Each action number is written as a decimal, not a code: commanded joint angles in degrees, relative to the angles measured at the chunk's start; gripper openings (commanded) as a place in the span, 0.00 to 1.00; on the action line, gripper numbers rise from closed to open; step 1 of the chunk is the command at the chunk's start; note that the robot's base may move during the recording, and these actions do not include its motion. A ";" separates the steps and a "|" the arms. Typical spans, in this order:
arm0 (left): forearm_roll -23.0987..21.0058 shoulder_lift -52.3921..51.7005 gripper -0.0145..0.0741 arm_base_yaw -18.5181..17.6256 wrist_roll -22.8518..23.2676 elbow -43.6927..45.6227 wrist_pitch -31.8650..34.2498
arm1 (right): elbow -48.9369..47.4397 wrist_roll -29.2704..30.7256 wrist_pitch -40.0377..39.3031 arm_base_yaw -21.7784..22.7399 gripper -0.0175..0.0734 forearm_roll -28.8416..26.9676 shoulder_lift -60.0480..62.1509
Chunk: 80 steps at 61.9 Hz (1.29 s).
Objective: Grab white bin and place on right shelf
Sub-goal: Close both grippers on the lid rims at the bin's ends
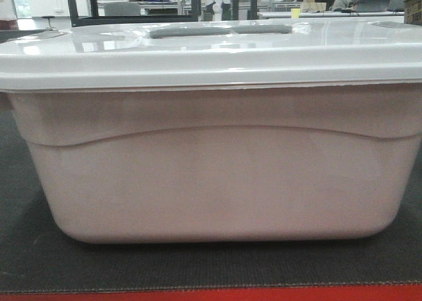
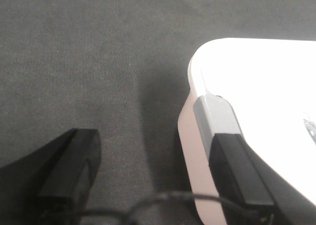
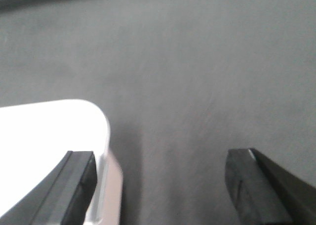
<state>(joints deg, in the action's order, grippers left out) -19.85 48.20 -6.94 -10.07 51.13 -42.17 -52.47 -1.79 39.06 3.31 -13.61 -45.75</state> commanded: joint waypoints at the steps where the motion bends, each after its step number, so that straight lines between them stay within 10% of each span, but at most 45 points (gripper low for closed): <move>1: -2.17 2.11 0.59 -0.16 -1.96 3.99 2.37 | -6.00 0.55 2.55 0.13 0.89 -3.19 -4.69; 9: -7.10 5.82 0.59 2.34 -7.56 6.30 -0.79 | -11.63 1.79 11.33 2.30 0.89 -6.14 -11.33; 28: -42.41 17.52 0.59 20.80 -34.88 7.32 -19.79 | -14.12 22.61 22.27 17.10 0.89 -27.01 -20.81; 45: -55.76 31.92 0.59 23.95 -44.21 7.41 -34.49 | -12.76 41.36 35.68 22.34 0.89 -48.95 -33.39; 80: -54.76 40.37 0.59 22.96 -43.93 7.17 -34.48 | 1.31 53.80 37.55 22.11 0.89 -63.28 -40.33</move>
<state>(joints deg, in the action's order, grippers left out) -70.70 90.39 16.79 -54.22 56.79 -68.01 -52.15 49.94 67.98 25.39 -70.52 -88.08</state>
